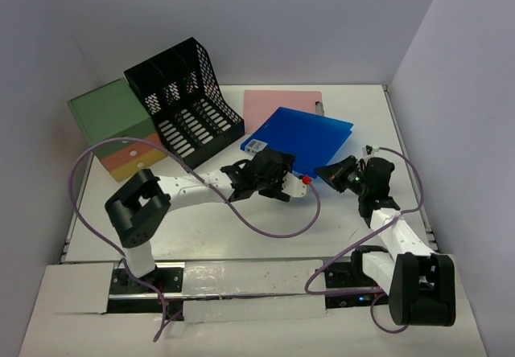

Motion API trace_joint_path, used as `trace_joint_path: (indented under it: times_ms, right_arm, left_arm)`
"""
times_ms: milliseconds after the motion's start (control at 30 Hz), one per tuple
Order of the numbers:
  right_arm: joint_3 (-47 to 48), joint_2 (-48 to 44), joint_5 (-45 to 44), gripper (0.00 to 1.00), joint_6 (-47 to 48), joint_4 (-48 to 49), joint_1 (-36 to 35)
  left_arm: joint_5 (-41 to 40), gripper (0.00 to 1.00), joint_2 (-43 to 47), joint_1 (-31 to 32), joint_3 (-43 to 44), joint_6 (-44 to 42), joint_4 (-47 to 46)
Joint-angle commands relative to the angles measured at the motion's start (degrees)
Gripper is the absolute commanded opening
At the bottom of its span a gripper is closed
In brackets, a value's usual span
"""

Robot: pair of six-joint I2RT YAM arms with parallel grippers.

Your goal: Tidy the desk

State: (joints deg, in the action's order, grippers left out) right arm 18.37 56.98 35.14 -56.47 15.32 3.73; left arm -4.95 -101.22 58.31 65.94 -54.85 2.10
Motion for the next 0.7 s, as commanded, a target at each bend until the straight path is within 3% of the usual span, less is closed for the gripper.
trace_joint_path:
  times_ms: [0,200,400,500,533,667]
  right_arm:
    - [1.83,-2.17,2.58,0.0,0.28,-0.29,-0.2]
    - [0.61,-1.6,5.85,0.0,-1.98,2.86,-0.12]
    - [1.48,-2.51,6.22,0.0,-0.73,0.82,-0.12]
    - [2.63,-2.58,6.78,0.0,0.36,-1.12,-0.12]
    - [3.27,-2.58,6.78,0.0,0.95,-2.05,-0.12]
    - [4.48,-3.08,6.59,0.0,1.71,-3.59,-0.12]
  left_arm:
    - [-0.2,0.99,-3.39,0.47,3.5,-0.94,-13.57]
    - [-2.02,0.99,-8.51,0.57,3.44,-1.26,-18.7]
    - [-4.61,0.96,-13.68,0.16,8.92,5.47,-15.08]
    - [-4.98,0.84,-14.44,0.14,11.08,7.69,-14.4]
    - [-5.22,0.71,-14.92,0.13,12.89,9.1,-12.57]
    - [-5.6,0.36,-16.02,0.22,16.54,12.57,-7.47]
